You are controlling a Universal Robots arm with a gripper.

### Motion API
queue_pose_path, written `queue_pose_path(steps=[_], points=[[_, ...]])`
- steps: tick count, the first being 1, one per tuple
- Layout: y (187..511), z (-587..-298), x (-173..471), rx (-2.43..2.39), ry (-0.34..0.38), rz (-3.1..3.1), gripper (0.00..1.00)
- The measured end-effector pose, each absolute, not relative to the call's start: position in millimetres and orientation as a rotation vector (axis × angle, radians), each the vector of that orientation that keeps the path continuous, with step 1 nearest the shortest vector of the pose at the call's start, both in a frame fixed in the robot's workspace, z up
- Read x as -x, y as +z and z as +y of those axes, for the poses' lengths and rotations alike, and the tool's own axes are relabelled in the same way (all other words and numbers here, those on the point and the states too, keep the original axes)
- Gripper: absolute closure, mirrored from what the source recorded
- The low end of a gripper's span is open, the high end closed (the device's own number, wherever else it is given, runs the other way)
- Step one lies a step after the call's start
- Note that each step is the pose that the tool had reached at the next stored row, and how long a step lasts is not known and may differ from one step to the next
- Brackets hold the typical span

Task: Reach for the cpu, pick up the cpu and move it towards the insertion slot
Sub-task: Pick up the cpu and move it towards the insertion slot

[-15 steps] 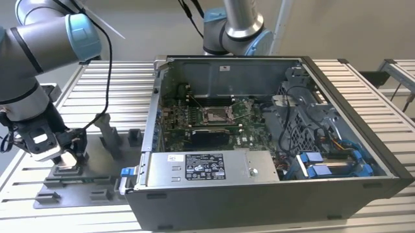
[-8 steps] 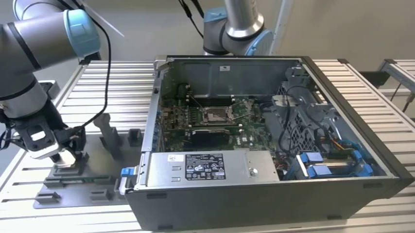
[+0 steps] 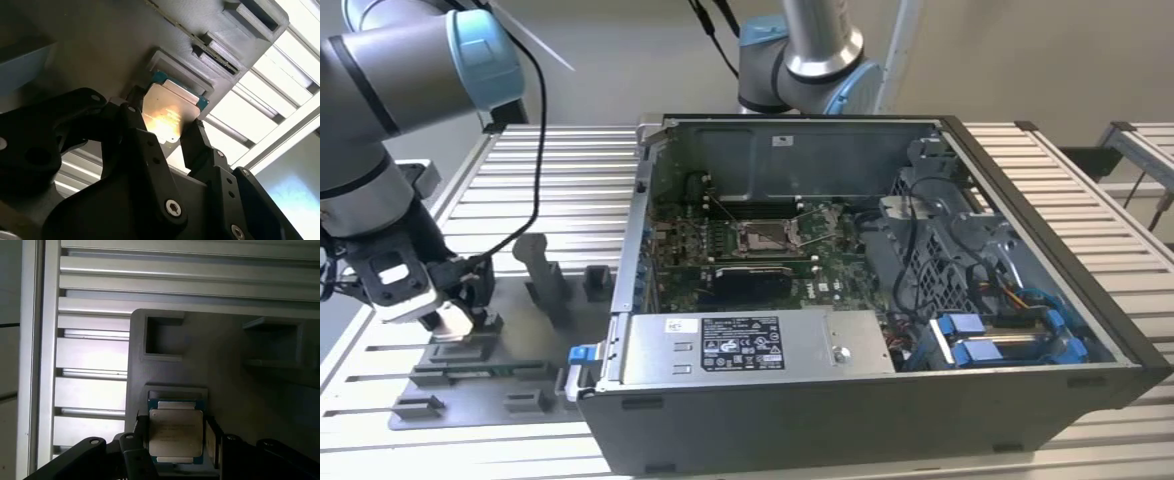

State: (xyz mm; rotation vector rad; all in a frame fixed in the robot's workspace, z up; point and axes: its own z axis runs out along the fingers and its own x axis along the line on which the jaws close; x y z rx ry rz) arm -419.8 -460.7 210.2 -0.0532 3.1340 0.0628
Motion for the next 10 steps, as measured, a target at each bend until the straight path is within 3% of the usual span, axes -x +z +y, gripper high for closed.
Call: queue_pose_path(steps=[10], points=[[221.2, -460.7, 419.8, 0.053, 0.063, 3.134, 1.00]])
